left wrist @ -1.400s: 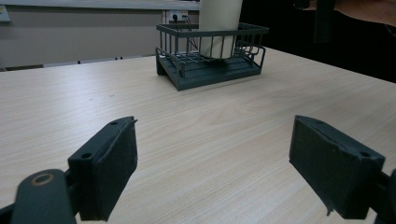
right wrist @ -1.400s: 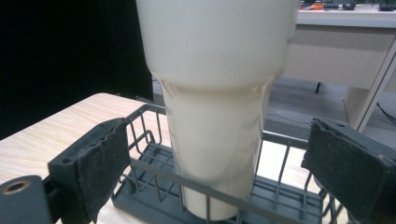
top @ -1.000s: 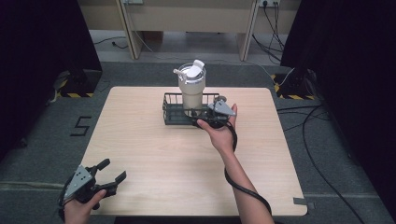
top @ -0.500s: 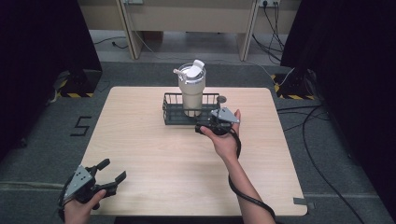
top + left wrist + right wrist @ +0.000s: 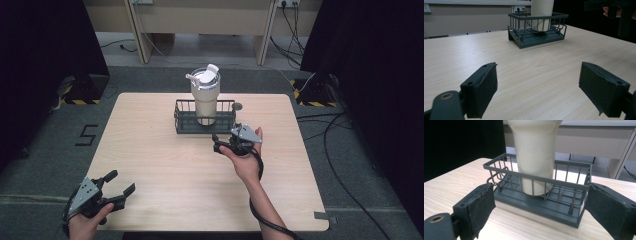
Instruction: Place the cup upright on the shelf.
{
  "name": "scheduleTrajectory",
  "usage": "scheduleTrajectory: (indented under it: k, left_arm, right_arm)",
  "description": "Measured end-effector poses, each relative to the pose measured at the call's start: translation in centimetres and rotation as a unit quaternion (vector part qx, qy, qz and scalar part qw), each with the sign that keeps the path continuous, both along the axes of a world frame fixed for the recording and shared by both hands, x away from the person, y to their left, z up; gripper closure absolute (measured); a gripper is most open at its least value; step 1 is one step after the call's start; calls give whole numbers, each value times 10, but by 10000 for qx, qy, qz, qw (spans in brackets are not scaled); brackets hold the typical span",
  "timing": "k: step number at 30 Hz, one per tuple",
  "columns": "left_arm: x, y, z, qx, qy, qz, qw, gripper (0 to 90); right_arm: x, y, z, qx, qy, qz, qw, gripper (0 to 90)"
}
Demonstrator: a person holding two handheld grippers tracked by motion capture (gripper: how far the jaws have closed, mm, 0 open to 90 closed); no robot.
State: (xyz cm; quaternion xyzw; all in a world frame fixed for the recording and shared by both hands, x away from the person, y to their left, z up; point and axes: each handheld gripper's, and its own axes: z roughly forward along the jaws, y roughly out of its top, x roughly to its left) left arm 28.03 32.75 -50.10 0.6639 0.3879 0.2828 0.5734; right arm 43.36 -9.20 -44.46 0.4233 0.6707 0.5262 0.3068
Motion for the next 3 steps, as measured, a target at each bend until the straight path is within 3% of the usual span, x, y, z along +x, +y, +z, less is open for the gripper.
scheduleTrajectory:
  k: [3]
  left_arm:
    - [1, -1, 0, 7, 3, -7, 10000, 147]
  right_arm:
    - [-3, -1, -1, 11, -15, 14, 10000, 101]
